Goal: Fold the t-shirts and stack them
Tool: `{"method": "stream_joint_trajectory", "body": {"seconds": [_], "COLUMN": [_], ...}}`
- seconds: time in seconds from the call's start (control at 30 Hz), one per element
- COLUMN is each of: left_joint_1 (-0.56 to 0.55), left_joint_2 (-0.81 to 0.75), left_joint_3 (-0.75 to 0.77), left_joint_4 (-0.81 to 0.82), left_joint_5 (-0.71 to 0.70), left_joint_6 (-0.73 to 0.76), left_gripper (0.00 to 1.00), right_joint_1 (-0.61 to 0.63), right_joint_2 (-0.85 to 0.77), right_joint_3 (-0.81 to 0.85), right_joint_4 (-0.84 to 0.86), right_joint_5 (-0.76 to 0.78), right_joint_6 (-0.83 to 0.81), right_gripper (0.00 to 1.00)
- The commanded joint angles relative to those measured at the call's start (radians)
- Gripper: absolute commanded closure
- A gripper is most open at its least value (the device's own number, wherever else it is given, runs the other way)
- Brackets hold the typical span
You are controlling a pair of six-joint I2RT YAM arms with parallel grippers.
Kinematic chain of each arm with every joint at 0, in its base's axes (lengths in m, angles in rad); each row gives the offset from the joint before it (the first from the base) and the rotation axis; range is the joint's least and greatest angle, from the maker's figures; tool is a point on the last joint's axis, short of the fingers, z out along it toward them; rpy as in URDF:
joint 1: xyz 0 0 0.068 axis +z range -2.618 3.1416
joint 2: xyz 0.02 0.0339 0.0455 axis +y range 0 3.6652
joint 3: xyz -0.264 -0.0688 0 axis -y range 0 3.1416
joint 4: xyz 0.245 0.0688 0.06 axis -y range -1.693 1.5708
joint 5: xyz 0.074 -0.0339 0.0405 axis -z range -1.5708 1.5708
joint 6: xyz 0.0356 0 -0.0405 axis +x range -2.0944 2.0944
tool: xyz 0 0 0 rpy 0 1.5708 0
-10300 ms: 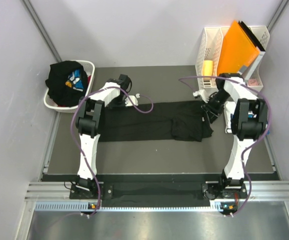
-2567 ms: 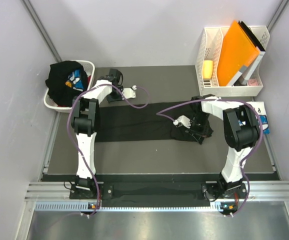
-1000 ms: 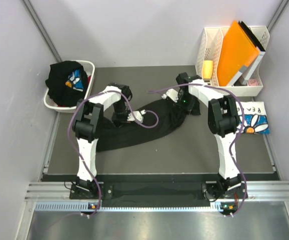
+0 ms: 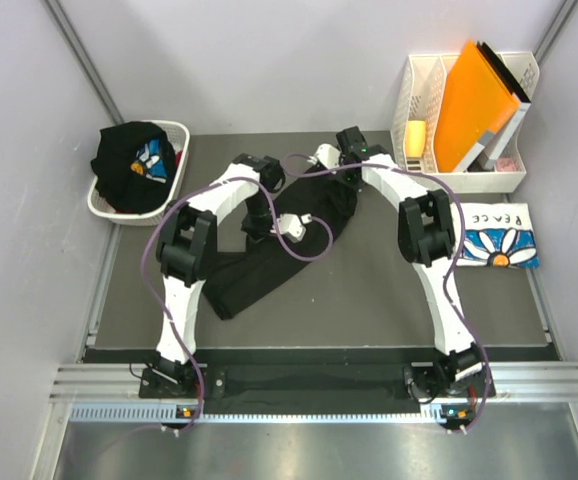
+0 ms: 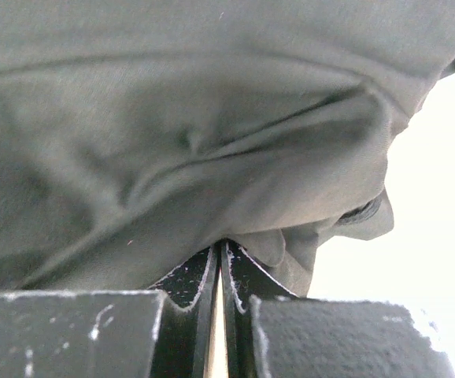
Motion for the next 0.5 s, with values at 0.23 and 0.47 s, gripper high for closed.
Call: {"method": "stream_joint_trajectory", "body": {"seconds": [0.23,0.47], "left_joint_1": [0.109,0.114], "left_joint_2": [-0.089,-0.102], "left_joint_3": [-0.03,-0.038], "left_joint_4": [0.034,0.065], "left_joint_5": [-0.019,0.002], "left_joint_6": [-0.124,-0.138], "left_gripper": [1.0,1.0], "right_joint_1": [-0.062,-0.102], "right_joint_2": [-0.258,-0.369], "right_joint_3": [-0.279,-0.215], "right_joint_4": [-0.16,-0.233], "right_joint_5": [-0.015,-0.12], "right_joint_6": [0.027,0.01], "right_gripper": [1.0,1.0]}}
